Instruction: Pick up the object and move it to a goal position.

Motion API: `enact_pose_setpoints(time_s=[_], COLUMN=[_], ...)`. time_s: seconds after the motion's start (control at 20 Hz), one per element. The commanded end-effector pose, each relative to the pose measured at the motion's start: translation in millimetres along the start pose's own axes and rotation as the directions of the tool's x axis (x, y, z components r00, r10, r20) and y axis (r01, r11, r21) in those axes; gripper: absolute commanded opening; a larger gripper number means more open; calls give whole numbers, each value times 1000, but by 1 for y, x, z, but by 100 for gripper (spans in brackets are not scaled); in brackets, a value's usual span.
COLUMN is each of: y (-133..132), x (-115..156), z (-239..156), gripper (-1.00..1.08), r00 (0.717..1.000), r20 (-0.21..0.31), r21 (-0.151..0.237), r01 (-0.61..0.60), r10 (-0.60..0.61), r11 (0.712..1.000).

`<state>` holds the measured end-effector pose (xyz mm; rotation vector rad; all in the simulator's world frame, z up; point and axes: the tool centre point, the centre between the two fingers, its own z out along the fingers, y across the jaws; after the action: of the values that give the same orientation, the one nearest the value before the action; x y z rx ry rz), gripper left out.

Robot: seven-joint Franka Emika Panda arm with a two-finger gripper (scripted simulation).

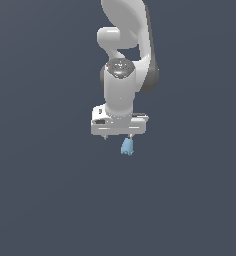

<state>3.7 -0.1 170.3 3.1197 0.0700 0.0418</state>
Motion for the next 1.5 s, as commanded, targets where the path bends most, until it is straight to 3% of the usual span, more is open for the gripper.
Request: enact_pose_setpoints(time_s=[0.0, 0.6, 1.45], y=[0, -17, -51], x=[0, -7, -24], z=[0, 20, 60], gripper=[100, 100, 100], r00=[1000, 997, 967], r20=[0, 9, 31], r21=[-1, 8, 14], r01=[2, -82, -254], r10=[-2, 82, 254], r11=[1000, 997, 967])
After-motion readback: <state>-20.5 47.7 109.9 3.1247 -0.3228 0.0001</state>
